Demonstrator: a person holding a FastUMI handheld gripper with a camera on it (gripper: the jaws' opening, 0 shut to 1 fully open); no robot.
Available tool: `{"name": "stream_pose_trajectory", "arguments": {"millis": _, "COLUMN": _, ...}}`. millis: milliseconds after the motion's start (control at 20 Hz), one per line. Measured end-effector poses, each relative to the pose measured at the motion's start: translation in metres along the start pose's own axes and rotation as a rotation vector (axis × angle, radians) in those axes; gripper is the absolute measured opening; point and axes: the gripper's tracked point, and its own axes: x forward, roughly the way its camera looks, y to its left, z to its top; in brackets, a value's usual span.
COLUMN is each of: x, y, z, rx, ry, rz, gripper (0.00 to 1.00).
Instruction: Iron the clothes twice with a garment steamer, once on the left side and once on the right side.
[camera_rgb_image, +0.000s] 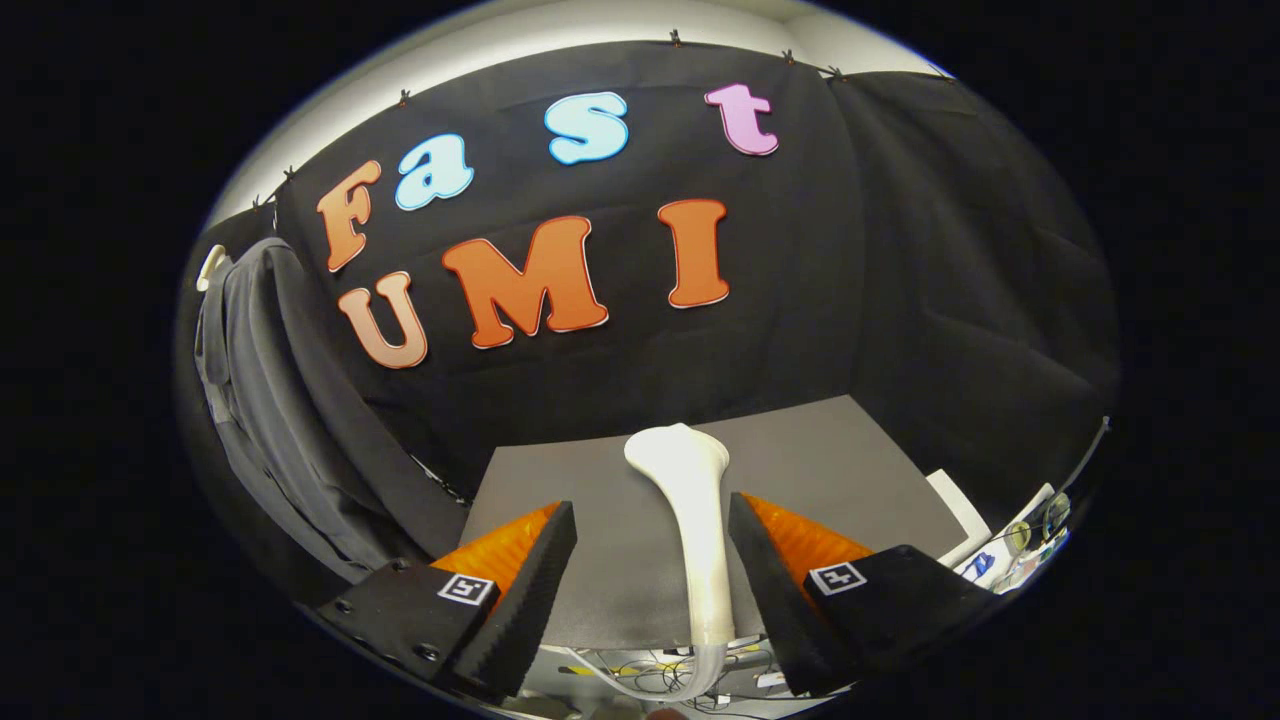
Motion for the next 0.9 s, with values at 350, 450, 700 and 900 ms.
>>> {"name": "stream_pose_trajectory", "arguments": {"millis": 350, "x": 0.054, "y": -0.013, "z": -0.032, "rx": -0.009, "ry": 0.148, "rz": 0.005, "gripper": 0.98}}
{"name": "stream_pose_trajectory", "arguments": {"millis": 450, "x": 0.064, "y": -0.023, "z": -0.037, "rx": -0.004, "ry": 0.167, "rz": -0.015, "gripper": 0.97}}
{"name": "stream_pose_trajectory", "arguments": {"millis": 700, "x": 0.086, "y": -0.046, "z": -0.048, "rx": 0.007, "ry": 0.210, "rz": -0.064, "gripper": 0.83}}
{"name": "stream_pose_trajectory", "arguments": {"millis": 900, "x": 0.102, "y": -0.057, "z": -0.060, "rx": 0.010, "ry": 0.250, "rz": -0.081, "gripper": 0.81}}
